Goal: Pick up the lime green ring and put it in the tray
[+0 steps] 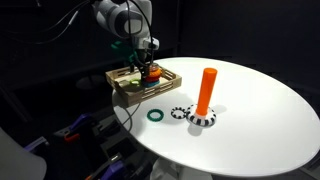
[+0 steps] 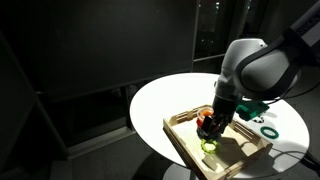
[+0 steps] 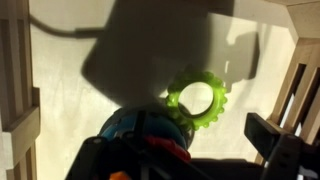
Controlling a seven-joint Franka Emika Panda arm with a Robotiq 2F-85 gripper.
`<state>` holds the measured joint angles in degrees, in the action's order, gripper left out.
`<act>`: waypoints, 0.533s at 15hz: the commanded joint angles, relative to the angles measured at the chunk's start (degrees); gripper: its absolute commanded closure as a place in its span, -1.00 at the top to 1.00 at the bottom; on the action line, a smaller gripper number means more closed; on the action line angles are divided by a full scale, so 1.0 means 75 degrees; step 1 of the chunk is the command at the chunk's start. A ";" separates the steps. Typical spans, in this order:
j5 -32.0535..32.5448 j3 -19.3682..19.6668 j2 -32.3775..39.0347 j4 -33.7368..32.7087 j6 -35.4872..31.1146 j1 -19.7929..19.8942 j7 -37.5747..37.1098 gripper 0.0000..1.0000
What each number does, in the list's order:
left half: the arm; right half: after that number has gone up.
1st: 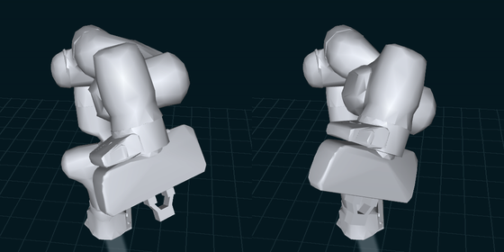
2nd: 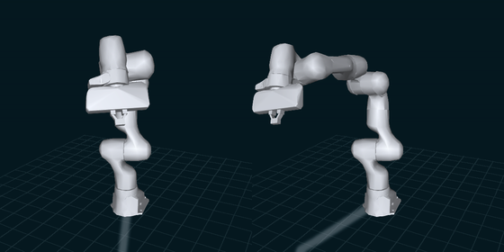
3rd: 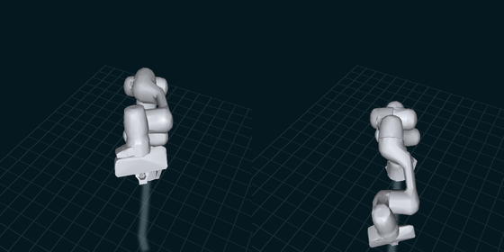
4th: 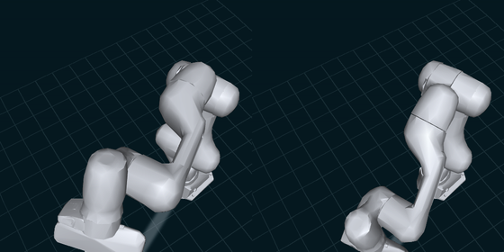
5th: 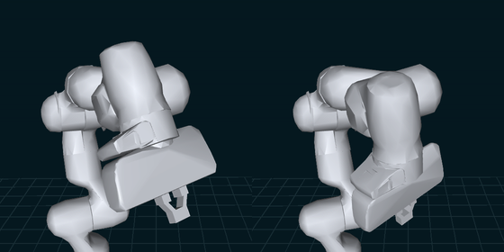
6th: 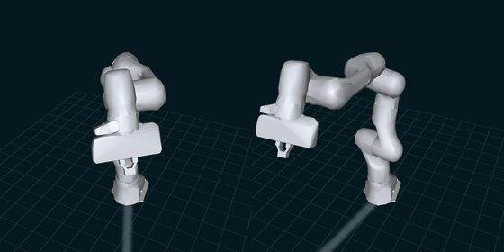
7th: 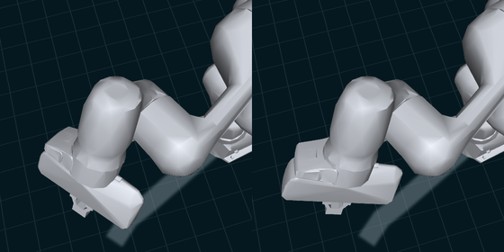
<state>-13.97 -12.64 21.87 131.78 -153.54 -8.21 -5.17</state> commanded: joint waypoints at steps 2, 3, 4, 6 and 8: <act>0.0045 0.0086 -0.0689 0.0065 0.0945 0.0089 0.0013 1.00; 0.0112 0.0155 -0.0821 0.0077 0.1181 0.0058 -0.0076 1.00; 0.0117 0.0188 -0.0928 0.0074 0.1422 0.0063 -0.0069 1.00; 0.0289 0.0349 -0.1194 0.0087 0.1920 0.0022 -0.0225 1.00; 0.0568 0.0520 -0.1425 0.0091 0.2318 -0.0005 -0.0414 1.00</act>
<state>-12.82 -10.65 14.89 131.80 -140.85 -7.81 -5.54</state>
